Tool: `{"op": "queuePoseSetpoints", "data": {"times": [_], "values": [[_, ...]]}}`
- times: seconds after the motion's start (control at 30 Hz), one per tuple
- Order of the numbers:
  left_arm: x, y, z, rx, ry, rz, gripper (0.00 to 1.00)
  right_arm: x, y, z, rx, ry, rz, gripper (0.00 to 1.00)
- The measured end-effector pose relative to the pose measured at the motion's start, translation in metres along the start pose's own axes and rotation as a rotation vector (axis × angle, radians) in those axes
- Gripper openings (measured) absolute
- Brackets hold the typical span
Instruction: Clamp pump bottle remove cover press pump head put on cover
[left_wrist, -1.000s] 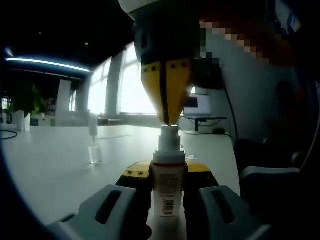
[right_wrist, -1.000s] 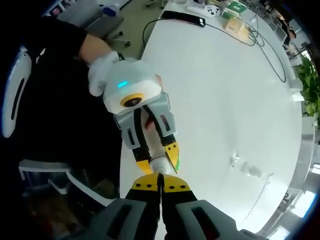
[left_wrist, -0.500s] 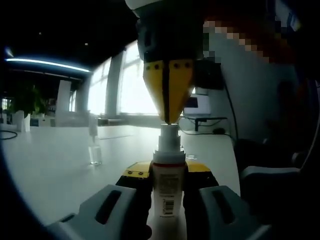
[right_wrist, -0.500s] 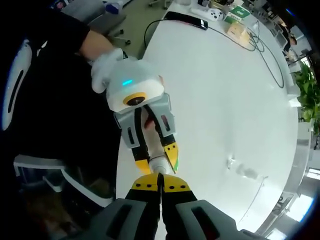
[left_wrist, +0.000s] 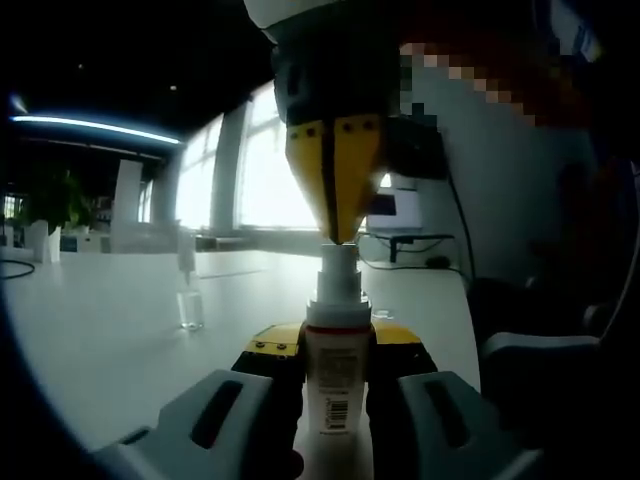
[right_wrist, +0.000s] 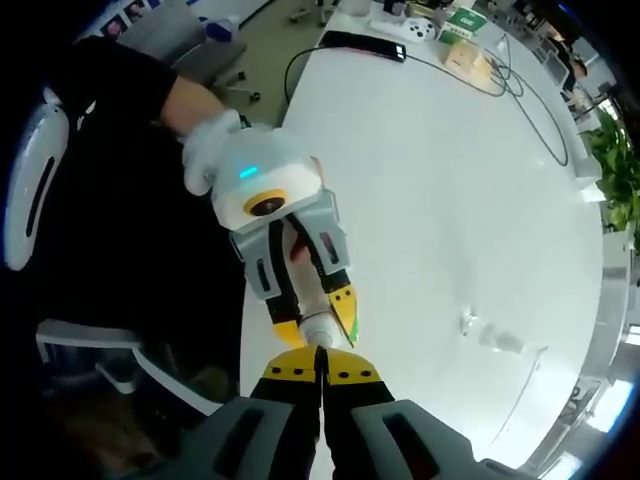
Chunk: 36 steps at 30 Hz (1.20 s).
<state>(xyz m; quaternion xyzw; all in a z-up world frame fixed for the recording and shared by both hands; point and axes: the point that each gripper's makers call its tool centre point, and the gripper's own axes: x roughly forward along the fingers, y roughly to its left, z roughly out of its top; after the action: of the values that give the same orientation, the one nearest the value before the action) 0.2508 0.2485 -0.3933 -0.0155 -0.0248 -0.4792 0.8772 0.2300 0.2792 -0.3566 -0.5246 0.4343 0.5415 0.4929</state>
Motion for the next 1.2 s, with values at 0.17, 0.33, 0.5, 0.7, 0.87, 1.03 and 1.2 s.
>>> {"op": "queuePoseSetpoints", "data": {"times": [0.17, 0.33, 0.5, 0.7, 0.87, 1.03, 1.2], "values": [[-0.0001, 0.0001, 0.0, -0.003, 0.001, -0.001, 0.14, 0.0, 0.0002, 0.0001, -0.001, 0.005, -0.004, 0.0], [-0.0001, -0.0001, 0.0003, -0.007, 0.005, -0.006, 0.14, -0.0001, 0.0003, 0.0005, -0.014, 0.008, -0.011, 0.0], [-0.0009, 0.0011, 0.0037, -0.02, -0.011, -0.006, 0.14, -0.0002, 0.0003, 0.0004, -0.006, 0.006, -0.011, 0.0], [-0.0013, 0.0008, 0.0053, -0.016, -0.022, -0.005, 0.14, -0.0001, 0.0004, 0.0002, -0.007, 0.008, -0.011, 0.0], [-0.0016, 0.0005, 0.0063, -0.012, -0.026, -0.005, 0.14, 0.0001, 0.0004, 0.0002, -0.008, 0.012, -0.009, 0.0], [-0.0019, 0.0012, 0.0059, -0.007, -0.027, -0.004, 0.14, 0.0002, 0.0005, 0.0003, -0.01, 0.016, -0.009, 0.0], [-0.002, 0.0009, 0.006, -0.008, -0.028, -0.004, 0.14, 0.0004, 0.0005, 0.0006, -0.011, 0.02, -0.01, 0.0]]}}
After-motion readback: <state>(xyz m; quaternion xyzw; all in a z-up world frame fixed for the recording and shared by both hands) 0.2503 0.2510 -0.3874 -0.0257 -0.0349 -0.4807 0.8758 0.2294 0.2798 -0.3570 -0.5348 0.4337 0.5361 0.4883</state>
